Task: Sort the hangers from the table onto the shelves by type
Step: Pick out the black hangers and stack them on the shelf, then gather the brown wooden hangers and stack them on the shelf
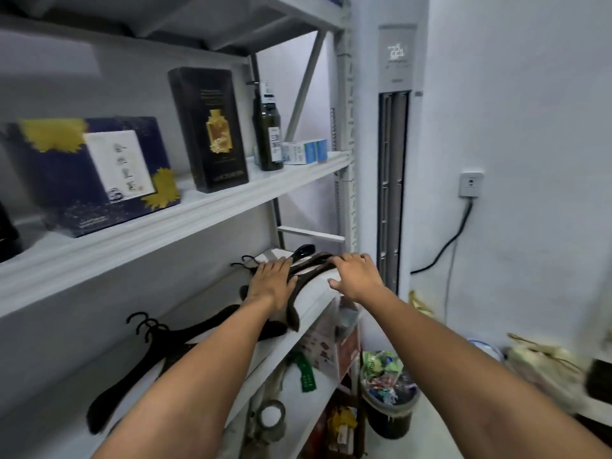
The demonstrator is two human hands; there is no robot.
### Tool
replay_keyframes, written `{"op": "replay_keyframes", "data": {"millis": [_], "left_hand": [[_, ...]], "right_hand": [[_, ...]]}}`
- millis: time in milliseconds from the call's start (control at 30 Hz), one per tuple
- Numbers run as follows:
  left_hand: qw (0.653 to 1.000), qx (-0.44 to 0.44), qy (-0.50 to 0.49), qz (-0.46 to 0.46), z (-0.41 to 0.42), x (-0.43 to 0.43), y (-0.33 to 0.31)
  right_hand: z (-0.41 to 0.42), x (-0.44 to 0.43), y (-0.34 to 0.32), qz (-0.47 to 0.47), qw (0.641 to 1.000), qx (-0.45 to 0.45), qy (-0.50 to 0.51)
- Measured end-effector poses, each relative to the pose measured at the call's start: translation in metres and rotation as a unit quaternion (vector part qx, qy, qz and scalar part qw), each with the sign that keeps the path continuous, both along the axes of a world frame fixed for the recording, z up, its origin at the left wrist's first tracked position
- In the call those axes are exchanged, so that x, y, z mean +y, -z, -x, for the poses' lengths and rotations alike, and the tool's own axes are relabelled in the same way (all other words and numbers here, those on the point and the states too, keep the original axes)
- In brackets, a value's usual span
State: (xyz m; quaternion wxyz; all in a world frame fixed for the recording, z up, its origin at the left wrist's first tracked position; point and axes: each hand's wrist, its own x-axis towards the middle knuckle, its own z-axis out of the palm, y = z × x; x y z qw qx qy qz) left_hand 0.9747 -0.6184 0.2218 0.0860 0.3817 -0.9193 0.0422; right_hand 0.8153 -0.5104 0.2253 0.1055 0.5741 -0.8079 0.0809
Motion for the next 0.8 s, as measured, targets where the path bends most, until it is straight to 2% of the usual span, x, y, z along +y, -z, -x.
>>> {"op": "replay_keyframes", "data": {"millis": [233,400,800], "left_hand": [[0.995,-0.005,0.094,0.02,0.094,0.047,0.005],[0.985,0.003,0.172,-0.001,0.167,0.101,0.008],[0.94,-0.021,0.34,-0.021,0.309,0.255,0.032]], "right_hand": [[0.076,0.082,0.008,-0.002,0.995,-0.006,0.1],[0.128,0.155,0.017,-0.004,0.983,-0.018,0.184],[0.201,0.343,0.04,-0.014,0.93,-0.032,0.365]]}}
